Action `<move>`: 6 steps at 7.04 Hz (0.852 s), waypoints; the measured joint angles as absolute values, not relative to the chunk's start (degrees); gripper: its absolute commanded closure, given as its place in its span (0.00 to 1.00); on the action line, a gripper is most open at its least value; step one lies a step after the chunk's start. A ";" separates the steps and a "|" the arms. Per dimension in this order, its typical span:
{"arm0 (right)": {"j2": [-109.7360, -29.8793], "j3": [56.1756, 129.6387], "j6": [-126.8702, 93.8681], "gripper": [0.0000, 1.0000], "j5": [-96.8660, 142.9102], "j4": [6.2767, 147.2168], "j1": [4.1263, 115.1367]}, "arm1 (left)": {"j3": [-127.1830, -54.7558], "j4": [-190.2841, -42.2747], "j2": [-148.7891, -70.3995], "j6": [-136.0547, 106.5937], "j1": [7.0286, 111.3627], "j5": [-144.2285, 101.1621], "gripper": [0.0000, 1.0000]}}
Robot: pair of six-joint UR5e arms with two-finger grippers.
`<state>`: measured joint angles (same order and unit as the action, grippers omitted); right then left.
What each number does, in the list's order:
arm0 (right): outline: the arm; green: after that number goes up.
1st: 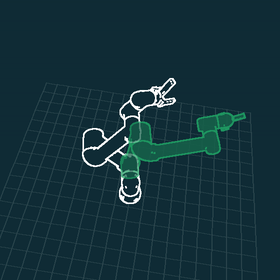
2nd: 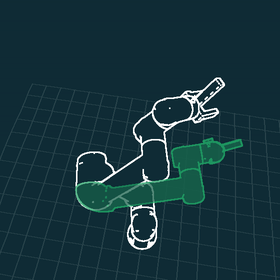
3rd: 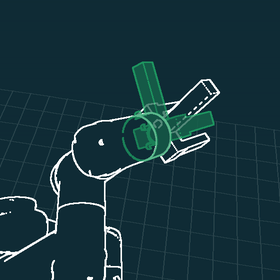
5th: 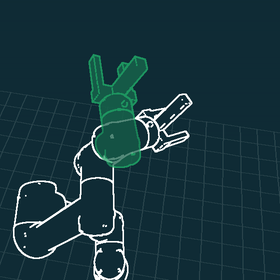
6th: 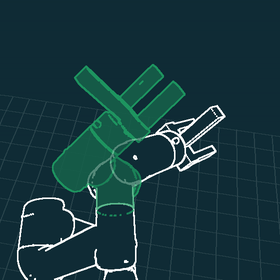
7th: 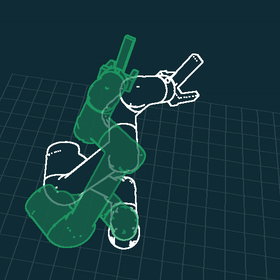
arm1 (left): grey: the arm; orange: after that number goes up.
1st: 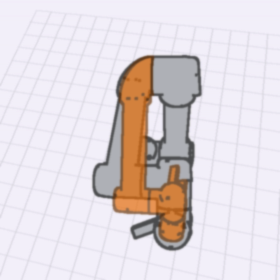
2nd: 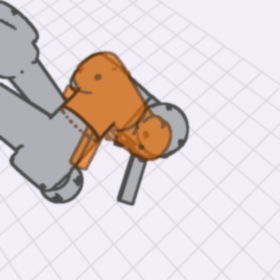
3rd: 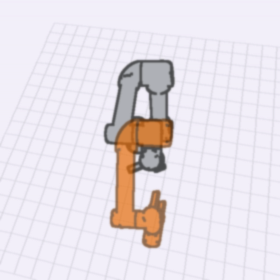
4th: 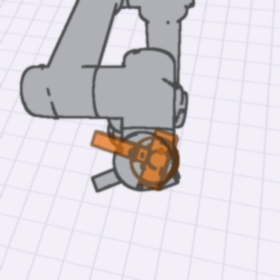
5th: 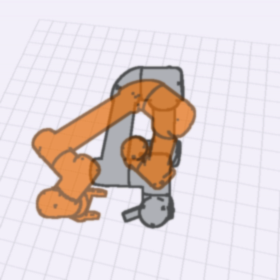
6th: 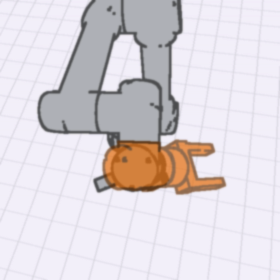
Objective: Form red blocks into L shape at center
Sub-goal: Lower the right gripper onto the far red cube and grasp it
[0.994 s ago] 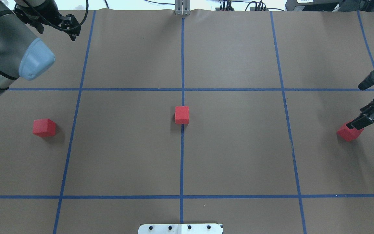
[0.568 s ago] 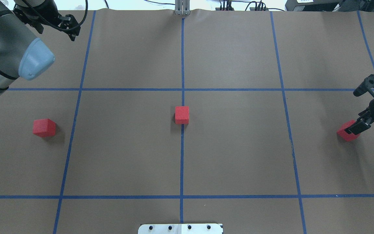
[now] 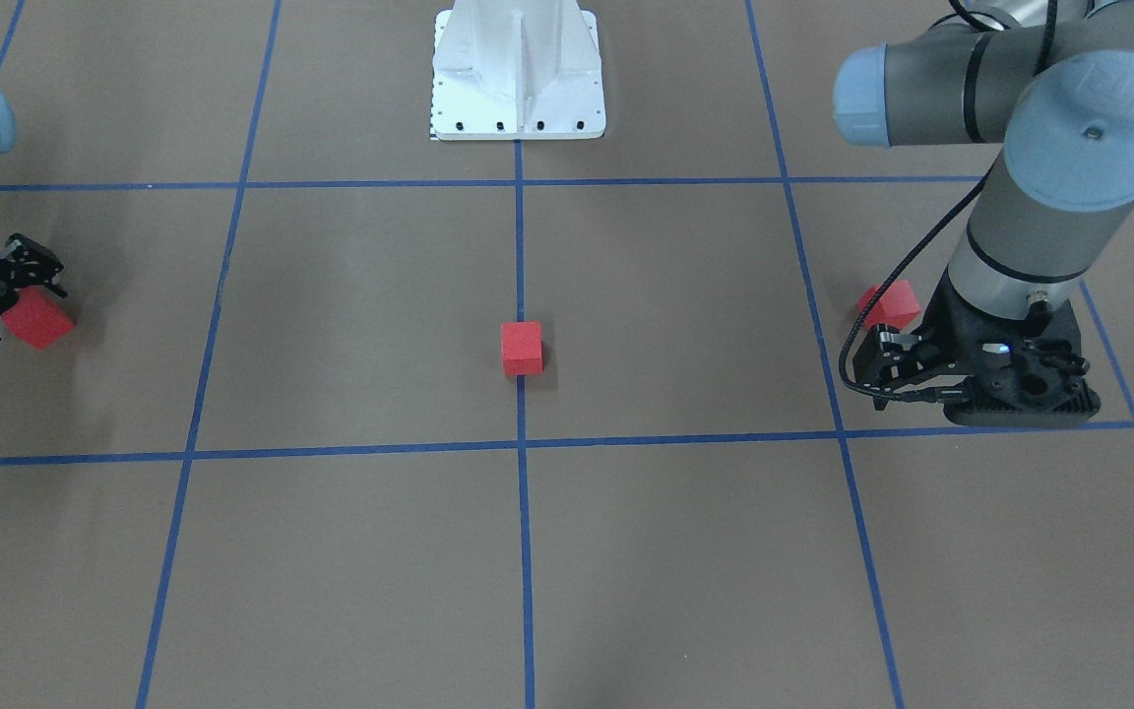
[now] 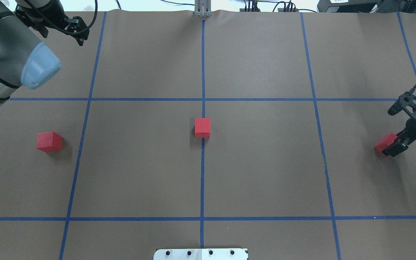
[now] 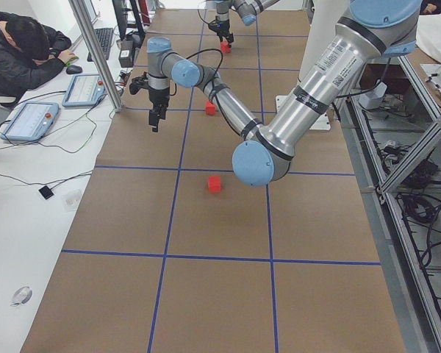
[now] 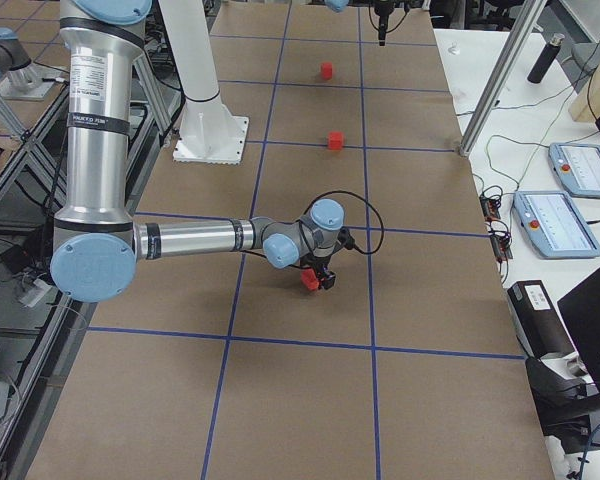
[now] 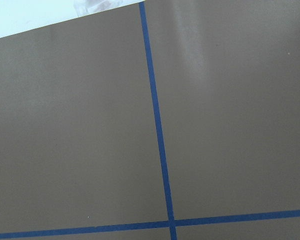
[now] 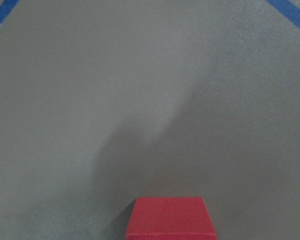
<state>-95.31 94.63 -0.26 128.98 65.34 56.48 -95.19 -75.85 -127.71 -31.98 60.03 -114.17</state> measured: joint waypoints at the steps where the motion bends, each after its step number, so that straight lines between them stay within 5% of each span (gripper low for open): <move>1: -95.41 94.54 -0.27 0.14 128.90 65.44 56.46 | -95.19 -75.85 -127.71 -31.99 60.00 -114.17 0.00; 5: -95.60 94.51 -0.34 1.00 128.94 65.84 56.14 | -94.50 -76.03 -127.47 -32.01 59.73 -114.17 0.00; 6: -95.48 94.56 -0.35 1.00 128.99 66.39 56.11 | -94.27 -76.18 -127.46 -32.05 59.70 -114.17 0.00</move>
<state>-95.48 94.56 -0.35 128.99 66.39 56.11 -94.27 -76.18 -127.46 -32.05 59.70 -114.17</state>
